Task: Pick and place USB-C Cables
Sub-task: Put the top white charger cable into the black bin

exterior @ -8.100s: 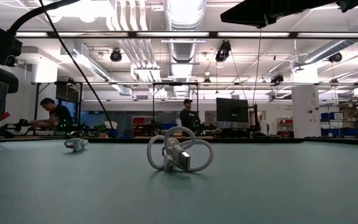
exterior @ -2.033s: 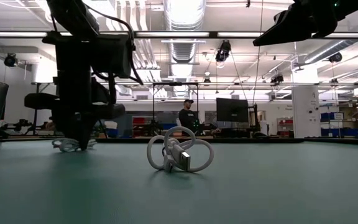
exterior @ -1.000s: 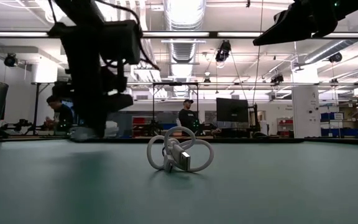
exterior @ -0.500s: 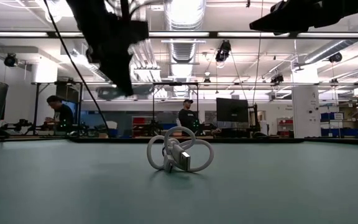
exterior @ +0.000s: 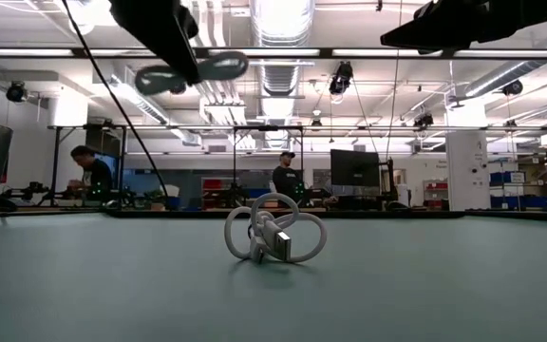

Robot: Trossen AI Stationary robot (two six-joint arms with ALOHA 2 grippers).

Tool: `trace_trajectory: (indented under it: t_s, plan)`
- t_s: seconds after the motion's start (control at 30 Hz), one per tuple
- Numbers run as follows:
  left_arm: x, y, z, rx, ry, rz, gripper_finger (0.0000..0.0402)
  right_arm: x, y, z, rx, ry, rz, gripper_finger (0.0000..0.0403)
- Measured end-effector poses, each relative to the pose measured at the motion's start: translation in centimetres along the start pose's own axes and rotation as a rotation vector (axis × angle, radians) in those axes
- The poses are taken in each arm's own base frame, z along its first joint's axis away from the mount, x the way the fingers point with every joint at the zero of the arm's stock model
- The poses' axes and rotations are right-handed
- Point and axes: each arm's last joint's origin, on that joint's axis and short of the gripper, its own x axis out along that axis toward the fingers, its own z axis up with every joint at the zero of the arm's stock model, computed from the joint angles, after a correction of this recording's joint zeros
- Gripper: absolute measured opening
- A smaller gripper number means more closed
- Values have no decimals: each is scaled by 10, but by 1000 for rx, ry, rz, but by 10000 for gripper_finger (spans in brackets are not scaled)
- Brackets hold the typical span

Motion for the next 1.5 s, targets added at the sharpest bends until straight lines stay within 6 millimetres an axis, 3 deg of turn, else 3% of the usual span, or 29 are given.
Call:
trace_trajectory:
  t_s: [0.27, 0.53, 0.77, 1.1, 1.5]
  plan:
    - [-21, -31, -4, 111, 24, -210, 24, 0, 0, 0, 6, 0, 0, 52]
    - [-41, -61, -12, 217, -6, -300, 23, 0, 0, 0, 5, 1, 0, 52]
    - [-53, -73, -16, 97, 19, -328, 23, 0, 0, 0, 11, 2, 0, 52]
    - [-67, -75, -41, -2, 246, -245, 23, 0, 0, 0, 13, 2, 0, 52]
    - [-71, -88, -63, 20, 422, -265, 23, 0, 0, -1, 11, 9, 2, 52]
